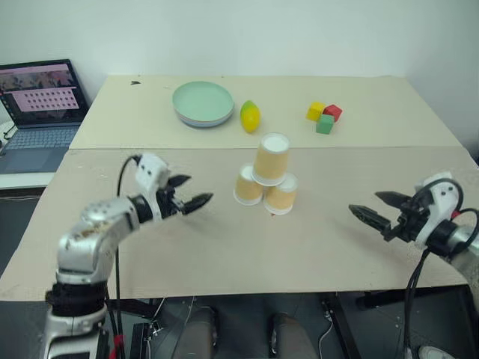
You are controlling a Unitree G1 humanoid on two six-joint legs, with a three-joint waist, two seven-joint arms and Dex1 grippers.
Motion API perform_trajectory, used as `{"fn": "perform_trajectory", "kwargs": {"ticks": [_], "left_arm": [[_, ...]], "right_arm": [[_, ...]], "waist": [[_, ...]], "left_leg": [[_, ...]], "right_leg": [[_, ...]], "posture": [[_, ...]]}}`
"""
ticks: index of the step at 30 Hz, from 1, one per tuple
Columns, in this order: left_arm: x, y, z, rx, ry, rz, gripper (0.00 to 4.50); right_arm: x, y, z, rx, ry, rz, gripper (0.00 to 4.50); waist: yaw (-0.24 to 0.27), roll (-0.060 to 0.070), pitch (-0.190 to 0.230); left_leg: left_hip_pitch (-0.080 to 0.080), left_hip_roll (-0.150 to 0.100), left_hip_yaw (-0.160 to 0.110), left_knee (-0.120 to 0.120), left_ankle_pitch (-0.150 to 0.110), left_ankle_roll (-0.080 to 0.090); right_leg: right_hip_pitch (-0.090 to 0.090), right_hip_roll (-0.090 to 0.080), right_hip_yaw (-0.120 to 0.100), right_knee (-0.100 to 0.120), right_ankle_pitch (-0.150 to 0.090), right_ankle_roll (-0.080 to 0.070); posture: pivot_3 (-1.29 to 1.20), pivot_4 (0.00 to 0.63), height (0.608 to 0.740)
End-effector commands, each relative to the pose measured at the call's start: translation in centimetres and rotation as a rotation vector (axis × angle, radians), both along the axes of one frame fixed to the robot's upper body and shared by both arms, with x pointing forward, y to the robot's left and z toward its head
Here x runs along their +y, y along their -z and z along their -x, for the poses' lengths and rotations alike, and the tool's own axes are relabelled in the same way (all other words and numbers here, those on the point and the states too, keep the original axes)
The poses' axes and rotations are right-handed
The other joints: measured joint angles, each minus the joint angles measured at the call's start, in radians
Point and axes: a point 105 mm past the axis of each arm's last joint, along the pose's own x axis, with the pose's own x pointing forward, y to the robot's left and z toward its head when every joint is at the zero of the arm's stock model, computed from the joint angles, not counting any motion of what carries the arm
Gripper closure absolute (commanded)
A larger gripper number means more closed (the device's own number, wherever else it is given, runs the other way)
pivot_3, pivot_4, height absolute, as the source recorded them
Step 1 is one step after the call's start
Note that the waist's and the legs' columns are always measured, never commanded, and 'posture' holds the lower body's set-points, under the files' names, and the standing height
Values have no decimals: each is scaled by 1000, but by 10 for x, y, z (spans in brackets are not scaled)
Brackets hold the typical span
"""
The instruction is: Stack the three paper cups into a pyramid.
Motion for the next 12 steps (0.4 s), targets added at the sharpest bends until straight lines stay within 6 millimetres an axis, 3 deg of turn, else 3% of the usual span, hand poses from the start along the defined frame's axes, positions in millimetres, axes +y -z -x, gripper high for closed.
{"fn": "perform_trajectory", "kwargs": {"ticks": [1, 4, 8, 12], "left_arm": [[-1, -13, 2, -147, -35, -59, 75], [-6, -7, 2, -146, -38, -51, 75], [-12, -6, 0, -147, -33, -30, 75], [-20, -2, -1, -153, -19, -40, 75]], "right_arm": [[0, -12, 11, -111, -9, 24, 0], [0, -9, 15, -114, -10, 14, 0], [3, -23, 9, -170, 11, -47, 0], [12, -18, 7, -157, 0, -72, 0]], "waist": [[3, 1, -1], [3, 1, -1], [-1, 1, -1], [1, 1, -1]], "left_leg": [[1, 0, 0, 0, 0, 0], [3, 0, 2, 0, 0, 0], [3, 0, 1, 0, 0, 0], [3, 1, 1, 0, 0, 0]], "right_leg": [[1, 0, 0, 0, 0, 0], [4, 0, -1, -2, 0, 0], [4, 0, 1, -3, 0, 0], [4, 1, 0, -3, 0, 0]], "posture": [[0, 150, 740], [0, 150, 740], [0, 150, 740], [0, 150, 740]]}}
